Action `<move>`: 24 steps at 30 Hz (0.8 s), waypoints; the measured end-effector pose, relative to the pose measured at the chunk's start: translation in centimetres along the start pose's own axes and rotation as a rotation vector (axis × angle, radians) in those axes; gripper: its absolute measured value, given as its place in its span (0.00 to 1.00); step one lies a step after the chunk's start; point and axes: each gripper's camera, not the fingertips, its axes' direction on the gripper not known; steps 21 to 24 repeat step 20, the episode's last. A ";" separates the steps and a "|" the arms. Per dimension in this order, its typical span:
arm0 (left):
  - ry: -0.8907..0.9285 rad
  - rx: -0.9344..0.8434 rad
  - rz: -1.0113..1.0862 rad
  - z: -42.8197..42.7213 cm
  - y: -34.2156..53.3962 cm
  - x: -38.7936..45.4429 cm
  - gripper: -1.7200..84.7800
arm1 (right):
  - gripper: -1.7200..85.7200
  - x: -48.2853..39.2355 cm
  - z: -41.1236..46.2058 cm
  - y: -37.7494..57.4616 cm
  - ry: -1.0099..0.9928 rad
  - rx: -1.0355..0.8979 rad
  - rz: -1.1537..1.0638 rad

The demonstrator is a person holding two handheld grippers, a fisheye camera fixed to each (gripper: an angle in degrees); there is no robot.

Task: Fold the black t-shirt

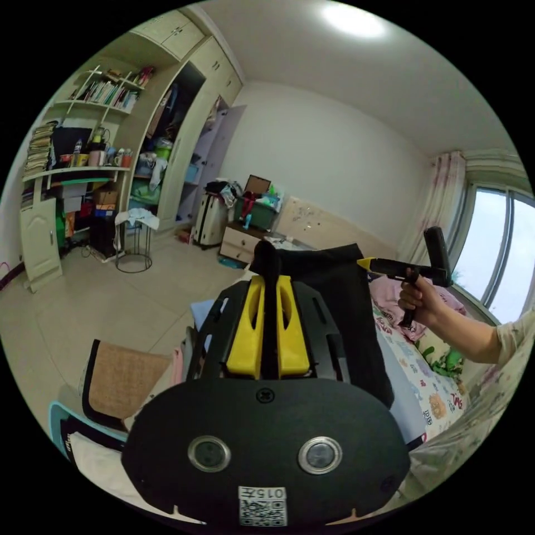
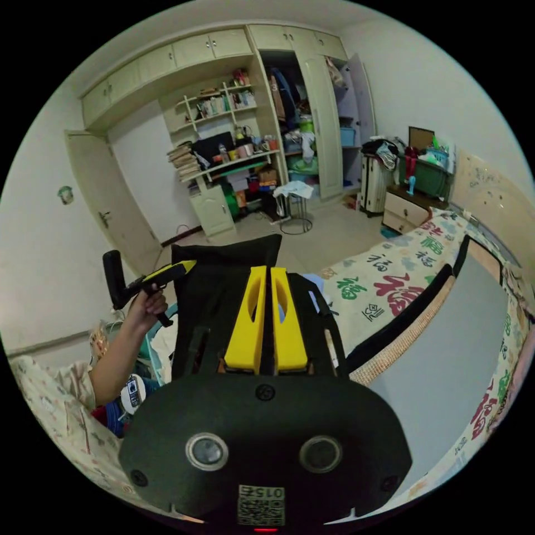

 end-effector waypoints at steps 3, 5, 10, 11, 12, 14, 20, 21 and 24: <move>-0.117 -0.080 -0.063 1.9 0.9 0.2 0.09 | 0.02 1.0 7.4 2.5 0.170 -0.150 0.028; -0.287 -0.140 -0.108 1.6 2.7 0.5 0.10 | 0.02 1.8 10.4 4.2 0.339 -0.222 0.093; -0.295 -0.015 -0.201 -9.0 10.5 2.8 0.11 | 0.01 -3.2 11.7 12.0 0.148 -0.135 -0.118; -0.374 0.029 -0.252 -12.3 13.9 3.5 0.11 | 0.01 -4.2 11.9 13.0 0.127 -0.127 -0.145; -0.431 0.048 -0.283 -13.9 15.8 3.8 0.11 | 0.01 -6.4 12.6 14.9 0.104 -0.126 -0.213; -0.712 0.094 -0.408 -19.7 24.0 4.9 0.12 | 0.01 -10.0 14.5 18.0 0.101 -0.149 -0.341; -0.972 -0.120 -0.890 -28.6 42.4 1.7 0.17 | 0.01 -14.6 22.8 27.9 0.121 -0.302 -0.471; -0.972 -0.120 -0.890 -28.6 42.4 1.7 0.17 | 0.01 -14.6 22.8 27.9 0.121 -0.302 -0.471; -0.972 -0.120 -0.890 -28.6 42.4 1.7 0.17 | 0.01 -14.6 22.8 27.9 0.121 -0.302 -0.471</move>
